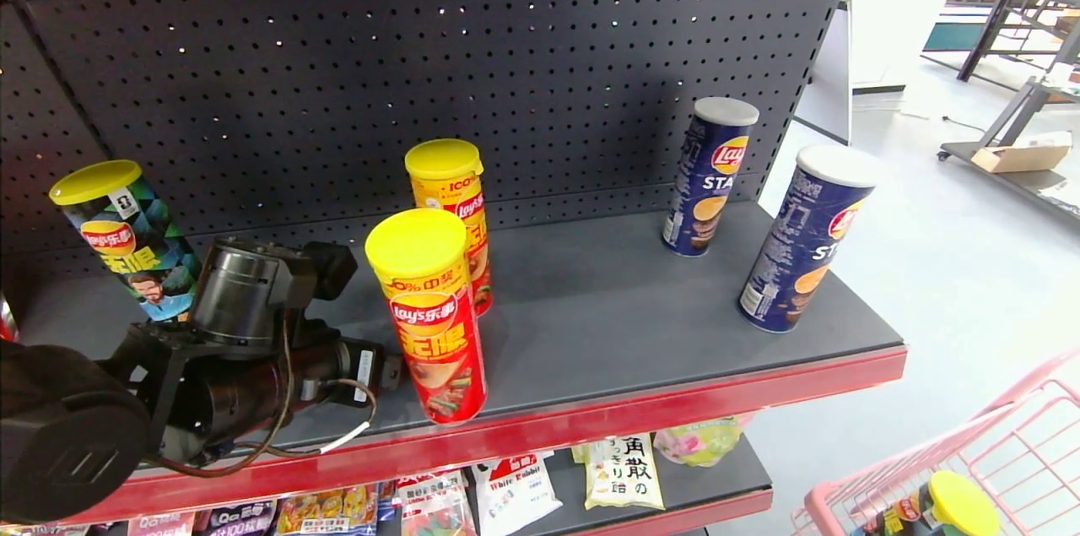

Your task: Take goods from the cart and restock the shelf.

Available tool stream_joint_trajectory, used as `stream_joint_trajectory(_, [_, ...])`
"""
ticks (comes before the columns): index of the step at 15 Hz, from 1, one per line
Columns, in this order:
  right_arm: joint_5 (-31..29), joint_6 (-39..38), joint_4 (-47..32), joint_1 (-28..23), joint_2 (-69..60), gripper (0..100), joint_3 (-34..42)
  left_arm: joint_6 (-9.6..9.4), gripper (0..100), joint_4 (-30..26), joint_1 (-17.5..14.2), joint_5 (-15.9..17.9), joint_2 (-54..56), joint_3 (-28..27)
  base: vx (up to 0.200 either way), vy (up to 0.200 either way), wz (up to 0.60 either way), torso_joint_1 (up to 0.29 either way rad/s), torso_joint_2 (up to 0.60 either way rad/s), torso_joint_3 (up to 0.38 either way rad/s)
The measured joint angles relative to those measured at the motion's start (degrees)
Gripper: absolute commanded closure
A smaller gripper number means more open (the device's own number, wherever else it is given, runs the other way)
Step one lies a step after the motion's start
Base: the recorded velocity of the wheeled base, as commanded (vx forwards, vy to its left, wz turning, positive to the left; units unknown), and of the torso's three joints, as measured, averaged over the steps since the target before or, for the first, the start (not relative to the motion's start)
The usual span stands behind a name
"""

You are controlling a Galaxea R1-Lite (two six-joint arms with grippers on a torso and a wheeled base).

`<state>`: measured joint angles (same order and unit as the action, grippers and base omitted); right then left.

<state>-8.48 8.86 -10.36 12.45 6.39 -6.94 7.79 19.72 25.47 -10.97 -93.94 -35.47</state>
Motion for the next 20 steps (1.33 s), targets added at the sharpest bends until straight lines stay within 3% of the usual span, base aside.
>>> stream_joint_trajectory(2, [0.94, -0.06, 0.13, 0.0, 0.35, 0, 0.07, -0.82, 0, -0.49, -0.55, -0.27, 1.16, 0.39, 0.0, 0.0, 0.0, 0.0, 0.0, 0.0])
stream_joint_trajectory(4, [1.02, -0.57, 0.57, 0.01, 3.15, 0, -0.74, -3.94, 0, -2.0, -2.95, -0.2, 4.41, 0.94, 0.0, 0.0, 0.0, 0.0, 0.0, 0.0])
stream_joint_trajectory(6, [1.02, -2.77, 1.06, 0.0, 8.63, 0, -3.25, -7.11, 0, -6.86, -6.51, 0.66, 10.59, 2.16, 0.0, 0.0, 0.0, 0.0, 0.0, 0.0])
stream_joint_trajectory(8, [0.63, -3.85, 0.44, -0.22, 14.01, 0, -6.05, -8.61, 0, -14.42, -9.37, 2.57, 18.97, 3.17, 0.0, 0.0, 0.0, 0.0, 0.0, 0.0])
stream_joint_trajectory(12, [-0.29, -5.06, 0.18, -1.58, 23.16, 0, -10.67, -10.57, 0, -35.32, -11.82, 5.23, 39.69, 3.95, 0.0, 0.0, 0.0, 0.0, 0.0, 0.0])
stream_joint_trajectory(14, [0.34, -5.23, 0.27, -3.9, 27.15, 0, -12.85, -11.04, 0, -42.3, -12.3, 5.94, 48.93, 4.3, 0.0, 0.0, 0.0, 0.0, 0.0, 0.0])
stream_joint_trajectory(20, [0.28, -3.17, 0.0, -5.1, 29.77, 0, -13.42, -11.95, 0, -45.07, -12.7, 5.67, 61.78, 4.45, 0.0, 0.0, 0.0, 0.0, 0.0, 0.0])
